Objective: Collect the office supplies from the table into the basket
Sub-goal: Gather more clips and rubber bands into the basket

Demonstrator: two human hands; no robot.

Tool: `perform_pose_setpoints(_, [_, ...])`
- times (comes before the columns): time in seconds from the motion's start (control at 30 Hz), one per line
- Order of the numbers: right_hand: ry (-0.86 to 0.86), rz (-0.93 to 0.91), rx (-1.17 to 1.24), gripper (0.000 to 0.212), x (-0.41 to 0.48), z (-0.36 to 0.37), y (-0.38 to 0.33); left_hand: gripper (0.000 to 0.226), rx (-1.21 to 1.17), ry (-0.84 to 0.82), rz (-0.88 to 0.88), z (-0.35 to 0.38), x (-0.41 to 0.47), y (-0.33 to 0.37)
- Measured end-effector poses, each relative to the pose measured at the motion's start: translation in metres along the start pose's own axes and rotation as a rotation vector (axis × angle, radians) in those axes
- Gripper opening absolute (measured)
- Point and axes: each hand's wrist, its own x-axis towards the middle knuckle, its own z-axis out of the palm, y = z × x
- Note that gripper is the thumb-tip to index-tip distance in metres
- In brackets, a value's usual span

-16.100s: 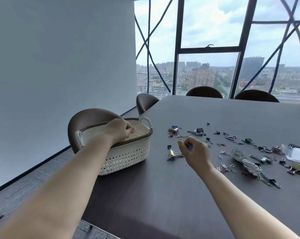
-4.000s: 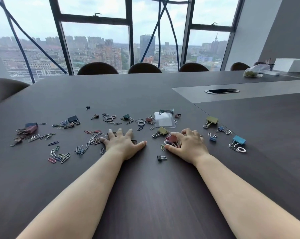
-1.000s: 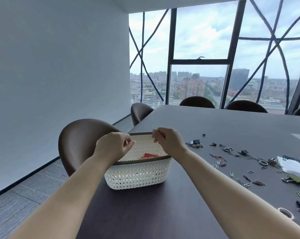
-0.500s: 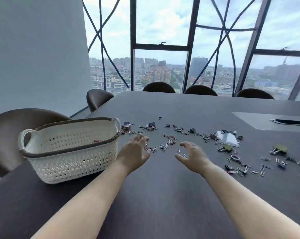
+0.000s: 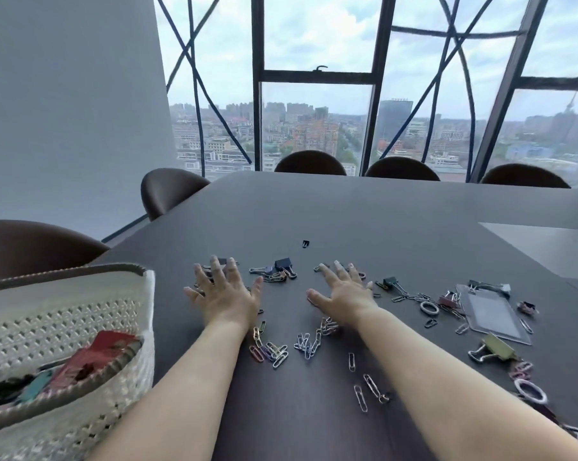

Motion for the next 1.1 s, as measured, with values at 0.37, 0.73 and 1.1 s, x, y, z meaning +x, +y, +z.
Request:
perform_pose_setpoints(0.37, [-0.054, -0.098, -0.066, 0.067, 0.148, -0.01, 0.002, 0.064, 0.059, -0.131, -0.112, 0.013, 0.068, 0.008])
perform_pose_setpoints(0.73, [-0.213, -0.196, -0.064, 0.053, 0.119, -0.001, 0.0, 0.058, -0.022, -0.1, 0.161, 0.016, 0.066, 0.008])
perform_pose_setpoints(1.1, [-0.292, -0.339, -0.066, 0.052, -0.027, -0.004, 0.012, 0.044, -0.186, -0.245, 0.442, -0.006, -0.017, 0.002])
